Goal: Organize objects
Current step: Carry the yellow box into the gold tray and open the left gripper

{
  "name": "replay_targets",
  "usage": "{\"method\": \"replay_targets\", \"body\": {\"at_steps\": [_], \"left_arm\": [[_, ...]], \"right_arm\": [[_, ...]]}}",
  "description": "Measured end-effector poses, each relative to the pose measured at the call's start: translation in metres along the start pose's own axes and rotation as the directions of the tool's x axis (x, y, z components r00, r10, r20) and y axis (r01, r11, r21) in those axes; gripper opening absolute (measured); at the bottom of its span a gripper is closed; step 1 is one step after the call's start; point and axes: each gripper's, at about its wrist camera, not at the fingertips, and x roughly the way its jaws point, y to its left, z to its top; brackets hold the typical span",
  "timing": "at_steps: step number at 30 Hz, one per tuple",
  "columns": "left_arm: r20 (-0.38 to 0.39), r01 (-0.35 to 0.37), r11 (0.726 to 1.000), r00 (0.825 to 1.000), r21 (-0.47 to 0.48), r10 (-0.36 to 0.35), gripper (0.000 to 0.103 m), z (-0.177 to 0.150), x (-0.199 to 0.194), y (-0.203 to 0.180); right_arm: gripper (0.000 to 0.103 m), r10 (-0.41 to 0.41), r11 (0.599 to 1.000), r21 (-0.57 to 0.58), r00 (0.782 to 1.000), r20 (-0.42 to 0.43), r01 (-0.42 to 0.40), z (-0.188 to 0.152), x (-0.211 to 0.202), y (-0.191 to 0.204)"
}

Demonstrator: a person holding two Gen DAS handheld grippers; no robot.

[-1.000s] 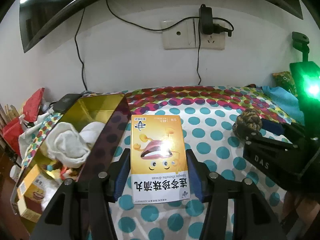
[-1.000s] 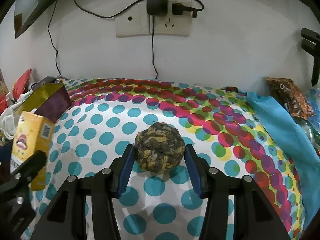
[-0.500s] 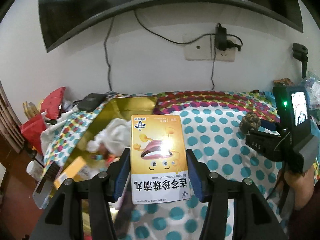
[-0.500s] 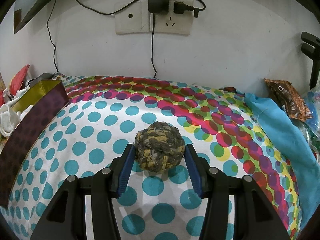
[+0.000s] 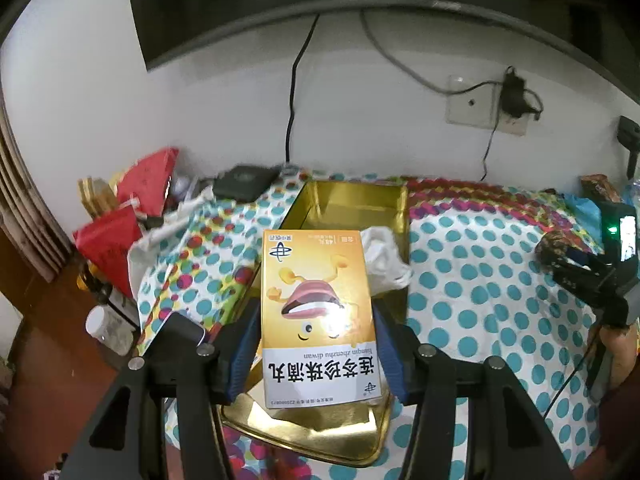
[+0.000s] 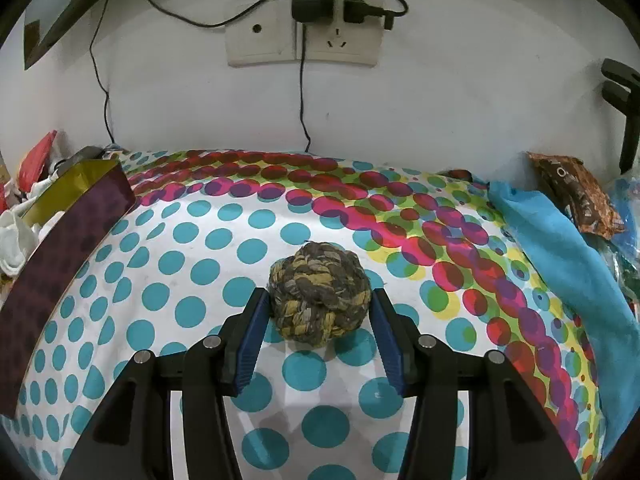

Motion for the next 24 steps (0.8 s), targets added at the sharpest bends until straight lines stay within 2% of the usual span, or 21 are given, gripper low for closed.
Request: {"method": "replay_targets", "body": {"at_steps": [9, 14, 21, 22, 24], "left_arm": [[-0.126, 0.069, 0.997, 0.989, -0.037, -0.073, 0.055, 0.0, 0.053, 0.006], [-0.171, 0.099, 0.995, 0.98, -0.007, -0.098, 0.055, 0.003, 0.073, -0.004], [-0.17, 0.086, 0.996, 0.982, 0.002, -0.084, 0.052, 0.021, 0.101, -0.012], [-0.17, 0.081, 0.997, 0.982, 0.0, -0.08, 0.052, 0.022, 0.105, -0.012], [-0.176, 0.078, 0.997, 0.981, 0.002, -0.077, 0.052, 0.025, 0.113, -0.013]], "right_arm": [[0.048, -0.007, 1.0, 0.008, 1.0, -0.001, 0.007, 0.001, 0.001, -0.001], [0.048, -0.008, 1.0, 0.008, 1.0, -0.002, 0.008, 0.001, 0.001, 0.001], [0.048, -0.011, 1.0, 0.011, 1.0, -0.001, 0.011, 0.002, 0.002, 0.004], [0.048, -0.04, 0.999, 0.035, 0.999, -0.002, 0.04, 0.002, 0.002, 0.004], [0.048, -0.041, 0.999, 0.034, 0.999, -0.003, 0.041, 0.002, 0.002, 0.005]]}}
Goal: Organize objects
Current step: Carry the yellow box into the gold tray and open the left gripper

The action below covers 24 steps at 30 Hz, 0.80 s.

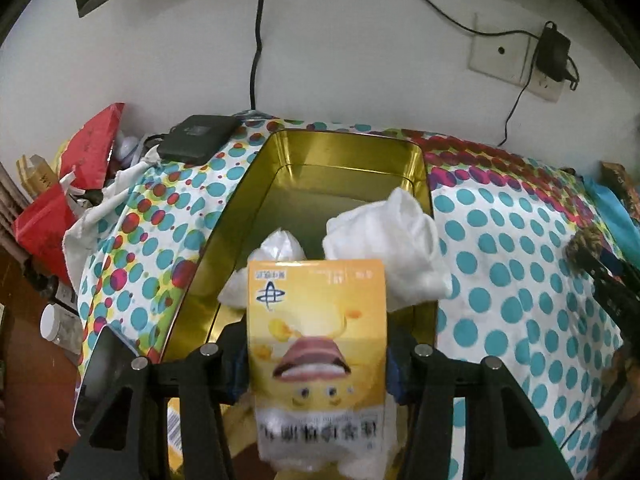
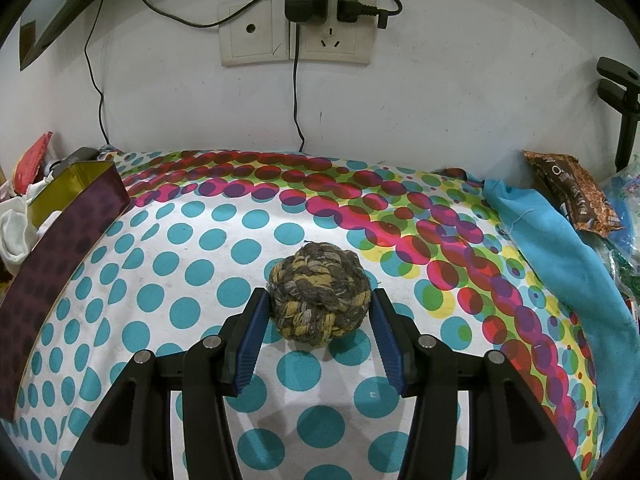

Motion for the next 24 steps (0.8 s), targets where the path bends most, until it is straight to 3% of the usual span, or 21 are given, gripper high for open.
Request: {"method": "replay_targets", "body": {"at_steps": [10, 15, 21, 24], "left_arm": [[0.043, -0.044, 0.999, 0.998, 0.015, 0.043, 0.051, 0.027, 0.01, -0.003], [0.039, -0.051, 0.998, 0.998, -0.022, 0.051, 0.051, 0.05, 0.02, 0.006], [0.024, -0.086, 0.996, 0.996, -0.025, 0.087, 0.052, 0.048, 0.031, 0.01], [0.014, -0.062, 0.996, 0.998, -0.062, 0.063, 0.053, 0.042, 0.035, 0.016]], "right_arm": [[0.048, -0.004, 1.0, 0.001, 1.0, 0.0, 0.004, 0.001, 0.001, 0.003], [0.048, -0.005, 1.0, 0.003, 1.0, -0.001, 0.005, 0.001, 0.001, 0.006], [0.048, -0.035, 0.999, 0.03, 0.999, -0.003, 0.035, 0.001, 0.001, 0.008], [0.048, -0.037, 0.999, 0.031, 0.999, -0.003, 0.037, 0.001, 0.001, 0.009]]}}
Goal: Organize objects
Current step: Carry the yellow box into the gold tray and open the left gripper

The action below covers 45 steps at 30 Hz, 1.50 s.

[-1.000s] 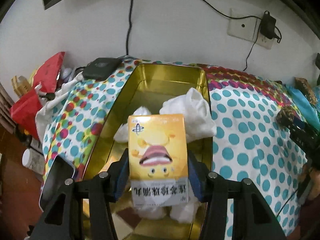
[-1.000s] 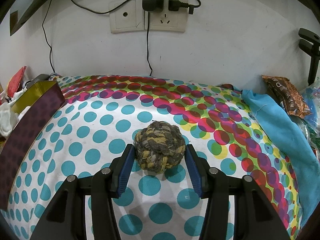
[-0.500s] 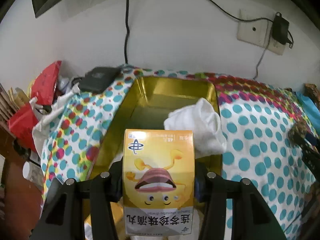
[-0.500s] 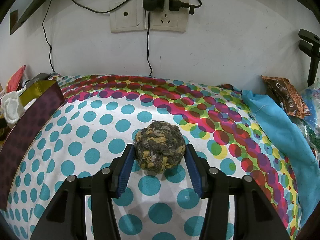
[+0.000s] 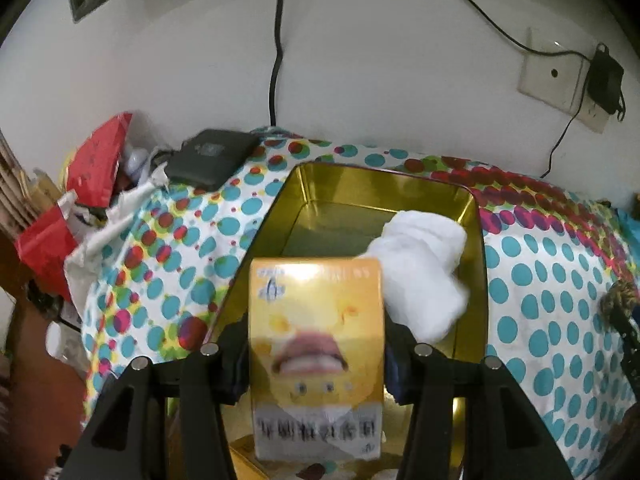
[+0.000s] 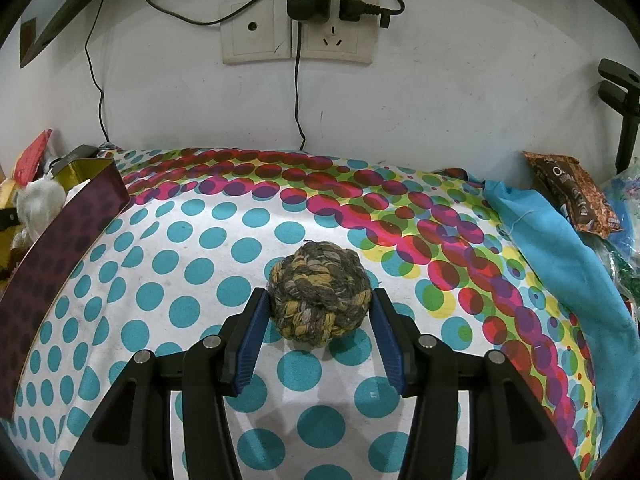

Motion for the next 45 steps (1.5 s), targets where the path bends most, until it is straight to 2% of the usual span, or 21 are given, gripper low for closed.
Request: {"method": "replay_targets", "body": {"at_steps": [3, 5, 7, 9, 12, 16, 29, 34, 40, 43, 45], "left_arm": [[-0.009, 0.023, 1.0, 1.0, -0.019, -0.023, 0.053, -0.004, 0.001, 0.003], [-0.006, 0.015, 1.0, 1.0, -0.014, -0.015, 0.055, -0.007, -0.001, 0.002], [0.006, 0.011, 1.0, 1.0, 0.003, -0.011, 0.061, -0.009, -0.006, 0.0], [0.023, -0.006, 1.0, 1.0, 0.014, 0.005, 0.061, -0.012, -0.012, -0.001], [0.036, -0.018, 0.999, 0.999, 0.036, 0.016, 0.062, -0.015, -0.02, -0.004], [0.032, 0.005, 0.999, 0.999, 0.038, -0.007, 0.062, -0.016, -0.027, -0.004], [0.058, 0.014, 0.997, 0.998, 0.07, -0.018, 0.062, -0.025, -0.058, -0.001], [0.073, 0.004, 0.996, 0.997, 0.084, -0.01, 0.062, -0.033, -0.072, 0.003], [0.084, 0.027, 0.996, 0.996, 0.089, -0.035, 0.062, -0.049, -0.093, 0.014], [0.093, 0.043, 0.996, 0.994, 0.078, -0.051, 0.062, -0.058, -0.105, 0.023], [0.093, 0.057, 0.996, 0.994, 0.069, -0.063, 0.062, -0.064, -0.112, 0.031]], "right_arm": [[0.048, -0.002, 1.0, 0.0, 1.0, 0.0, 0.002, 0.0, 0.0, 0.001], [0.048, -0.003, 1.0, 0.001, 1.0, 0.0, 0.003, 0.0, 0.0, 0.002], [0.048, -0.004, 1.0, 0.001, 1.0, 0.0, 0.004, 0.0, 0.0, 0.003], [0.048, -0.005, 1.0, 0.0, 1.0, 0.0, 0.005, 0.001, 0.0, 0.003], [0.048, -0.006, 1.0, 0.0, 1.0, 0.0, 0.006, 0.001, 0.0, 0.004], [0.048, -0.009, 1.0, -0.002, 1.0, 0.0, 0.009, 0.001, 0.001, 0.004], [0.048, -0.028, 1.0, -0.014, 1.0, 0.001, 0.028, -0.001, 0.002, 0.002], [0.048, -0.048, 0.998, -0.033, 0.999, 0.005, 0.048, -0.003, 0.001, -0.008], [0.048, -0.055, 0.998, -0.043, 0.998, 0.019, 0.056, -0.005, -0.001, -0.021], [0.043, -0.062, 0.996, -0.07, 0.998, 0.023, 0.063, -0.005, -0.006, -0.026], [0.035, -0.039, 0.996, -0.078, 0.998, 0.041, 0.042, -0.003, -0.017, -0.028]]}}
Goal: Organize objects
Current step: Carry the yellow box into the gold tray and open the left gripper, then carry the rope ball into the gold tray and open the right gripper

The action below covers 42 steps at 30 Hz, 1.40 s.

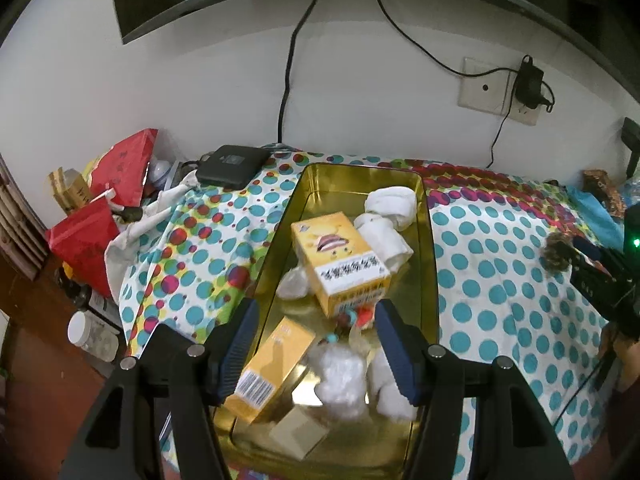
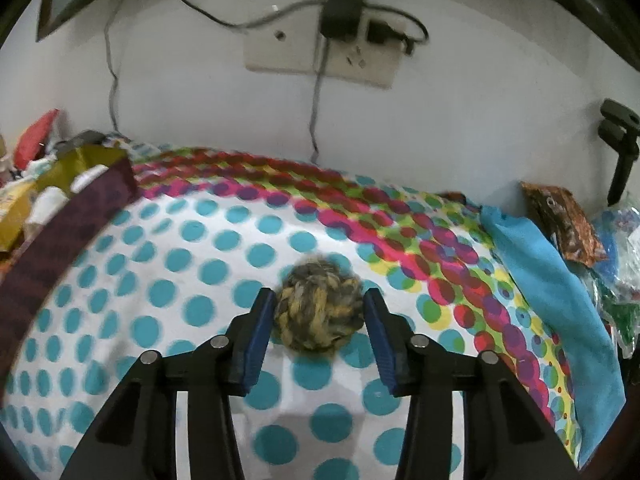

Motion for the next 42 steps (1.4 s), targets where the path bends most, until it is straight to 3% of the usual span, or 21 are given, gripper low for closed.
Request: {"method": "replay_targets", "body": {"at_steps": [5, 7, 12, 14, 15, 16, 19, 23, 29, 31, 33, 36, 42], "left_arm": [[0.008, 0.012, 0.999, 1.0, -0.041, -0.012, 0.062, -0.012, -0.015, 0.015], [0.019, 0.018, 0.999, 1.0, -0.051, -0.017, 0.062, -0.017, -0.022, 0.02], [0.057, 0.029, 0.999, 0.998, -0.043, -0.027, 0.062, -0.026, -0.036, 0.024], [0.07, 0.036, 0.999, 0.997, -0.039, -0.033, 0.062, -0.03, -0.037, 0.023], [0.069, 0.04, 0.999, 0.997, -0.035, -0.037, 0.062, -0.031, -0.036, 0.022], [0.066, 0.041, 0.999, 0.997, -0.032, -0.039, 0.062, -0.032, -0.034, 0.021], [0.056, 0.049, 0.999, 0.997, -0.023, -0.048, 0.062, -0.036, -0.026, 0.016], [0.043, 0.056, 0.998, 0.998, -0.016, -0.055, 0.062, -0.039, -0.015, 0.007], [0.009, 0.067, 0.997, 0.998, -0.026, -0.067, 0.062, -0.043, 0.001, 0.001], [0.01, 0.06, 0.998, 0.998, -0.022, -0.06, 0.062, -0.043, 0.003, 0.001], [0.009, 0.053, 0.998, 0.999, -0.021, -0.053, 0.062, -0.042, 0.005, 0.001], [0.009, 0.055, 0.998, 0.998, -0.037, -0.054, 0.062, -0.041, 0.006, 0.004], [0.024, 0.052, 0.997, 0.998, -0.048, -0.051, 0.062, -0.039, 0.001, 0.008]], "right_arm": [[0.027, 0.067, 0.997, -0.046, 0.996, 0.061, -0.065, 0.009, -0.032, 0.013], [0.014, 0.102, 0.994, -0.048, 0.993, 0.066, -0.099, 0.01, -0.042, 0.02], [0.016, 0.162, 0.987, -0.03, 0.986, 0.04, -0.161, 0.007, -0.043, 0.018], [0.033, 0.127, 0.992, 0.009, 0.991, 0.042, -0.128, 0.007, -0.041, 0.01], [0.061, 0.117, 0.993, 0.029, 0.992, 0.046, -0.118, 0.005, -0.041, 0.0], [0.082, 0.102, 0.994, 0.044, 0.994, 0.047, -0.104, 0.004, -0.037, -0.009], [0.088, 0.05, 0.997, 0.046, 0.995, 0.091, -0.054, 0.0, -0.033, -0.03], [0.093, 0.01, 1.0, 0.021, 0.998, 0.069, -0.011, -0.002, -0.023, -0.039], [0.089, -0.051, 0.999, -0.005, 0.999, 0.0, 0.051, -0.005, 0.012, -0.066], [0.047, -0.058, 0.998, -0.008, 0.998, -0.018, 0.058, -0.005, 0.02, -0.073], [0.048, -0.033, 0.999, -0.007, 0.999, -0.044, 0.032, -0.007, 0.026, -0.081], [0.047, -0.058, 0.997, -0.044, 0.998, -0.029, 0.057, -0.009, 0.025, -0.084], [0.044, -0.036, 0.999, -0.007, 0.999, -0.018, 0.036, -0.006, 0.021, -0.096]]}}
